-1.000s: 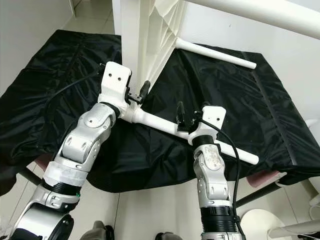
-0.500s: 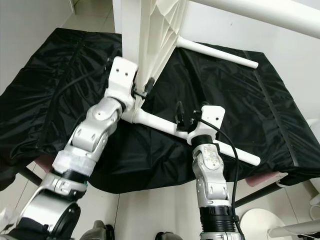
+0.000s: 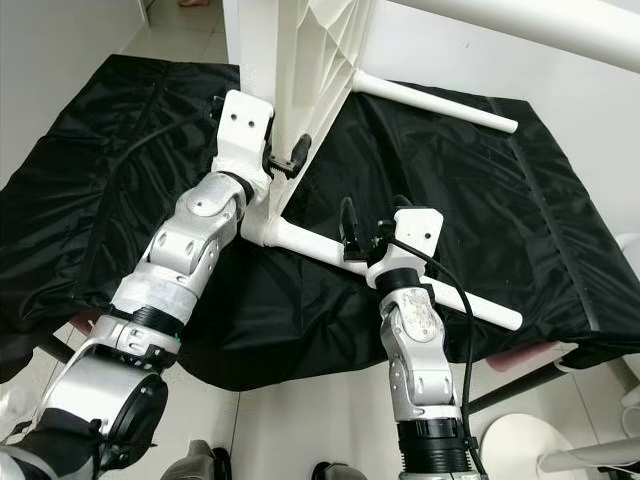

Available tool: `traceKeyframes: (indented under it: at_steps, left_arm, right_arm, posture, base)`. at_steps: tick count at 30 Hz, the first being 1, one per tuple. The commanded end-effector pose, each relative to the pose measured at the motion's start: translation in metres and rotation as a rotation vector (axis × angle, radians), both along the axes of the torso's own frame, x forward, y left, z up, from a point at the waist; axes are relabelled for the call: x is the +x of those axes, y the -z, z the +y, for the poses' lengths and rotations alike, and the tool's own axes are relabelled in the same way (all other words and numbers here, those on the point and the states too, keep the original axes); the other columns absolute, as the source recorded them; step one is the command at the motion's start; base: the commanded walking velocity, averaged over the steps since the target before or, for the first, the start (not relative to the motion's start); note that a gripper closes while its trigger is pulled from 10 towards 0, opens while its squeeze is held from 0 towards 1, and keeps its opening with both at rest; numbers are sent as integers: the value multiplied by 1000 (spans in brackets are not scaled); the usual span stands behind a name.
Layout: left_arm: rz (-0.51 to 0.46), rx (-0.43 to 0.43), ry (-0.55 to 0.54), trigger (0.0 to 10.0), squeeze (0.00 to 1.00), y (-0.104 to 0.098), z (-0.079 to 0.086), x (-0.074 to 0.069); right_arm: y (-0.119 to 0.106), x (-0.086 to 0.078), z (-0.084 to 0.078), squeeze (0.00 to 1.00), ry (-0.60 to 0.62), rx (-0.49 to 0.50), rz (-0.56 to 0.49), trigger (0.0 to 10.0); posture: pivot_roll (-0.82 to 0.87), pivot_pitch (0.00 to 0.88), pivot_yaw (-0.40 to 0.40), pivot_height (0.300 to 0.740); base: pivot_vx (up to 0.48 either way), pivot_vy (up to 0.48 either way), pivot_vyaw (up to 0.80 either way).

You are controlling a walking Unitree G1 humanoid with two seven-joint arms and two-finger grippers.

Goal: Building children table

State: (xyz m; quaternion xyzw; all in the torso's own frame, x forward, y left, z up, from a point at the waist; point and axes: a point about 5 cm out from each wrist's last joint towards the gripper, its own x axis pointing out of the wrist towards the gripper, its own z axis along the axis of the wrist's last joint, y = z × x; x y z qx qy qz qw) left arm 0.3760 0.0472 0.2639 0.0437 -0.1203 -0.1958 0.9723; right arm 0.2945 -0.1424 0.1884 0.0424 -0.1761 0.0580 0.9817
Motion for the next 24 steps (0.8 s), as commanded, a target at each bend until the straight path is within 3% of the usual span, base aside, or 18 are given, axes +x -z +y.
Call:
traceKeyframes:
  at_steps: [1,8,10,12,13,15,16,24]
  left_arm:
    - [11,-21,22,10000,0,-1,-1,2]
    - [70,-77,51,10000,0,-1,3,7]
    - [88,-107,63,8627,0,-1,3,9]
    - [90,-113,66,8627,0,-1,4,9]
    - [93,-118,64,3804,0,-1,4,10]
    - [95,-121,63,3804,0,0,4,10]
    - [95,-123,62,0,0,-1,5,11]
    - [78,-123,35,0,0,-4,11,13]
  right_arm:
    - [1,-2,-2,0,10,-1,10,10000]
    - [0,-2,2,0,-5,2,10,10000]
    - [-3,-2,3,0,-11,2,3,10000]
    - [-3,-2,4,0,-12,2,2,10000]
    - [-4,-2,4,0,-12,2,2,10000]
    - [-4,-2,4,0,-13,2,2,10000]
    - [-3,-2,5,0,-14,3,3,10000]
    - [-3,-3,6,0,-15,5,6,10000]
  posture:
    - [-46,148,-19,740]
    - [-41,149,-25,740]
    - [-42,149,-25,740]
    - [-42,149,-25,740]
    - [-42,147,-25,740]
    - [-42,147,-25,740]
    - [-43,146,-24,740]
    - [-44,145,-22,740]
  base:
    - [0,0,0]
    - [0,0,0]
    - [0,0,0]
    - [0,0,0]
    - [0,0,0]
    - [0,0,0]
    - [0,0,0]
    - [0,0,0]
